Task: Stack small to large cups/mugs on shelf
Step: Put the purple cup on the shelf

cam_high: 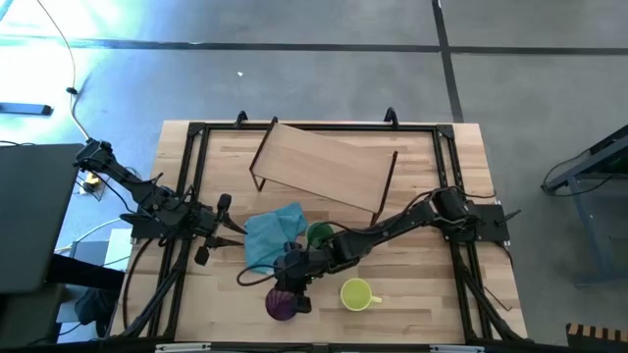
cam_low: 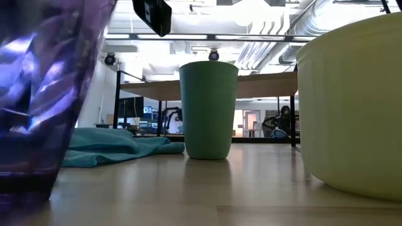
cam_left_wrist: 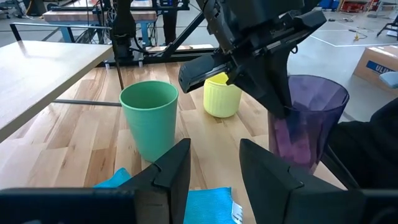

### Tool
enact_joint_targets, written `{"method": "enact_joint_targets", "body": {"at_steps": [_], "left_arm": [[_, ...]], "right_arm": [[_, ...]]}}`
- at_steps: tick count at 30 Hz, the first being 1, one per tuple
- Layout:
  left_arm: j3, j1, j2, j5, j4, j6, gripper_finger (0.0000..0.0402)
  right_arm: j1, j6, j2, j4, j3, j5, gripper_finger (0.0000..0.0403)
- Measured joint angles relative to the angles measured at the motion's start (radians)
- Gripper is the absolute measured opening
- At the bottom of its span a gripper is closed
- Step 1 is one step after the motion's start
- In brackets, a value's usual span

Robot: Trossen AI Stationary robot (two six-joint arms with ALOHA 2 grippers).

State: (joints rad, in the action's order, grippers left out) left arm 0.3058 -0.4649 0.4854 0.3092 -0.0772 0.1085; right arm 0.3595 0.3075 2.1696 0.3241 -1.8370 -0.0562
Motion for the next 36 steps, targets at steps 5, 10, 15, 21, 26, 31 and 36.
{"method": "enact_joint_targets", "body": {"at_steps": [5,10,15,21,26,31,36], "left_arm": [[0.0,0.0,0.0,0.0,0.0,0.001,0.0127],[0.0,0.0,0.0,0.0,-0.001,0.001,0.0127],[0.0,0.0,0.0,0.0,-0.002,0.001,0.0127],[0.0,0.0,0.0,0.0,-0.003,0.002,0.0127],[0.0,0.0,0.0,0.0,-0.01,0.002,0.0127],[0.0,0.0,0.0,0.0,-0.01,0.002,0.0127],[0.0,0.0,0.0,0.0,-0.011,0.002,0.0127]], "right_arm": [[-0.002,0.008,0.0,-0.001,0.0,0.018,0.0004],[-0.006,0.021,0.0,0.048,-0.042,0.021,0.0002],[-0.006,-0.022,0.0,0.152,-0.146,0.057,0.0001],[-0.003,-0.024,0.0,0.389,-0.303,0.142,0.0001],[0.018,-0.064,0.0,0.498,-0.428,0.255,0.0],[0.054,-0.153,-0.001,0.548,-0.521,0.387,0.0],[0.082,-0.233,-0.023,0.52,-0.519,0.468,0.0]]}}
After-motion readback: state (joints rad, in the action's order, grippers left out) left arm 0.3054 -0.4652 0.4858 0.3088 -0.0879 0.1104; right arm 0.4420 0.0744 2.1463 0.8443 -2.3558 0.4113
